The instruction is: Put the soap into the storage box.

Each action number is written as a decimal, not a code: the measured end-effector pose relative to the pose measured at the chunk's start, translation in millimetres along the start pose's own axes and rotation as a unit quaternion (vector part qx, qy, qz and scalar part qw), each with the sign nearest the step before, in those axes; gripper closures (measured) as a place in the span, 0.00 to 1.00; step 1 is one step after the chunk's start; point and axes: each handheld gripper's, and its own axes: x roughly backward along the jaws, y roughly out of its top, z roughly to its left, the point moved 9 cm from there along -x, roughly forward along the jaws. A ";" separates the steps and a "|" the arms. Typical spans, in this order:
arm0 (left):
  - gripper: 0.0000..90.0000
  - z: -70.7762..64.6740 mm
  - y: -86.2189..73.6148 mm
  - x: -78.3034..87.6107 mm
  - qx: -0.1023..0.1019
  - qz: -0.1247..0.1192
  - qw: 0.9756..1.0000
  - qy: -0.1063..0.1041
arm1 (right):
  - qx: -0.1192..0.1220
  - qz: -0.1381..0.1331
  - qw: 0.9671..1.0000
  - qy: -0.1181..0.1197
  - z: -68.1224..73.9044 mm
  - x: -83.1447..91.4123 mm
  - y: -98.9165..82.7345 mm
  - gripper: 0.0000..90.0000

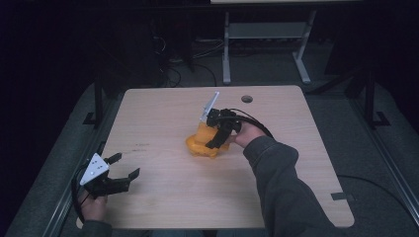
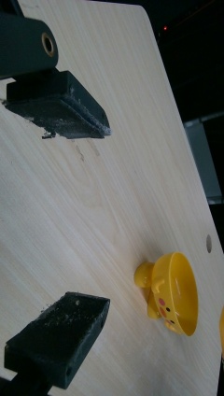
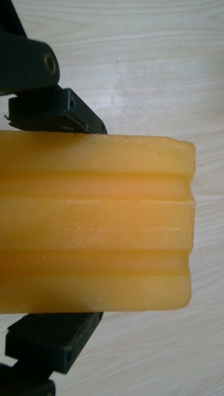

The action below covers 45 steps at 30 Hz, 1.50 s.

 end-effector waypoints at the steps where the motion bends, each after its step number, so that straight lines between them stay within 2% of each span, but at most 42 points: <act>1: 0.15 0.0 0.0 0.0 0.000 0.000 1.000 0.000 | 0.001 0.001 1.000 0.001 0.1 -1.5 1.6 0.23; 3: 0.15 -0.1 0.4 0.0 0.001 -0.002 1.000 0.000 | 0.007 0.005 1.000 -0.001 -0.8 -3.6 4.7 0.23; 7: 0.15 0.6 -0.2 0.5 -0.001 0.001 1.000 0.001 | 0.003 0.000 1.000 0.004 -1.2 -7.7 10.2 0.23; 24: 0.15 1.5 -0.6 1.5 -0.004 0.004 1.000 0.002 | 0.008 0.025 1.000 0.014 -4.6 -36.5 12.1 0.23; 33: 0.15 1.7 0.1 1.9 0.002 -0.001 1.000 0.003 | 0.006 0.030 0.999 0.022 -4.9 -47.1 13.9 0.23; 39: 0.15 2.1 0.2 2.1 0.002 -0.002 1.000 0.003 | 0.012 0.046 0.999 0.024 -3.3 -57.0 13.6 0.23; 45: 0.15 1.7 0.4 2.2 0.002 -0.001 1.000 0.004 | 0.007 0.033 0.999 0.027 -4.2 -57.7 13.1 0.23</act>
